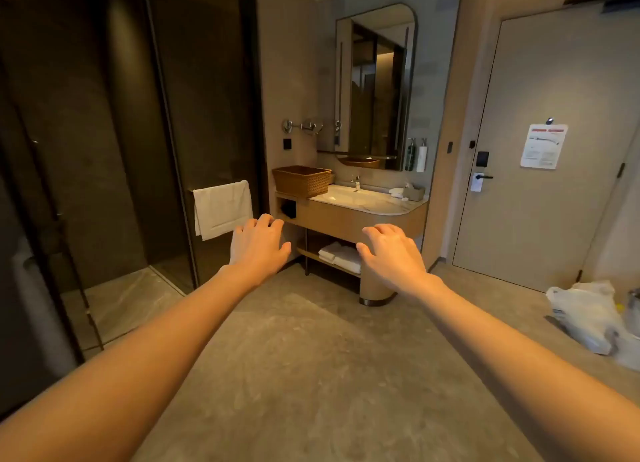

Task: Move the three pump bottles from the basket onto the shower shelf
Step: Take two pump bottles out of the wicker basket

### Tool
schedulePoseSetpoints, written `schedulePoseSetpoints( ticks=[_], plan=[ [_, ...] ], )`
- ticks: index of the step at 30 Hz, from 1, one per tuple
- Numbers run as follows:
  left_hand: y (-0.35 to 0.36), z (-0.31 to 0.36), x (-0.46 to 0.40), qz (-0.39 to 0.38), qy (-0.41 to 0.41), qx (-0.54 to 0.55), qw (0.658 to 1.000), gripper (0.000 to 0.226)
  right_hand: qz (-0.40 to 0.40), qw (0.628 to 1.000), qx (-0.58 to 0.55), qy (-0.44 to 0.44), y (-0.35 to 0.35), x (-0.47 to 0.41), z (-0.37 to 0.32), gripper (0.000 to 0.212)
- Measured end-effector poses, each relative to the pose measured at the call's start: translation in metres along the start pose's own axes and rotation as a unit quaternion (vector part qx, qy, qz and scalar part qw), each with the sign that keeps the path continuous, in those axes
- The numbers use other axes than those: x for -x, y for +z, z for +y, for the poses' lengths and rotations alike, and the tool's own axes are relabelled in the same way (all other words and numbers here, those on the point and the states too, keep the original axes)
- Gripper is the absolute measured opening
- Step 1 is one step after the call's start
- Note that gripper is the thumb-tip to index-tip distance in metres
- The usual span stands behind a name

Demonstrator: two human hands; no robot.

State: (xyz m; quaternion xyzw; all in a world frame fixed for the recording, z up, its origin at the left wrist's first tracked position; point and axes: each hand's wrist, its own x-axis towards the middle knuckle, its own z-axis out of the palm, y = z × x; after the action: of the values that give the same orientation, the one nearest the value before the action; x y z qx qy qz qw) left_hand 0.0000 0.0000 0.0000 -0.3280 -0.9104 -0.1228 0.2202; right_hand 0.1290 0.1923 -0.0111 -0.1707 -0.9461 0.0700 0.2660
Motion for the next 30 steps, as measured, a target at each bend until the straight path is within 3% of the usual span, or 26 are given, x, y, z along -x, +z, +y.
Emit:
schedulePoseSetpoints(
  ticks=[11,16,30],
  plan=[
    [0.104,0.018,-0.177,-0.015,-0.025,-0.005,1.0,0.051,-0.015,1.0,0.006,-0.007,0.069,-0.175,0.095,0.044],
    [0.168,0.007,-0.219,-0.076,-0.012,-0.07,0.995,0.051,-0.092,0.995,-0.005,-0.028,0.13,-0.214,0.122,0.043],
    [0.309,-0.092,-0.398,-0.107,-0.05,-0.05,0.992,0.05,-0.093,0.994,-0.051,0.005,0.285,-0.43,0.145,0.038]
  ],
)
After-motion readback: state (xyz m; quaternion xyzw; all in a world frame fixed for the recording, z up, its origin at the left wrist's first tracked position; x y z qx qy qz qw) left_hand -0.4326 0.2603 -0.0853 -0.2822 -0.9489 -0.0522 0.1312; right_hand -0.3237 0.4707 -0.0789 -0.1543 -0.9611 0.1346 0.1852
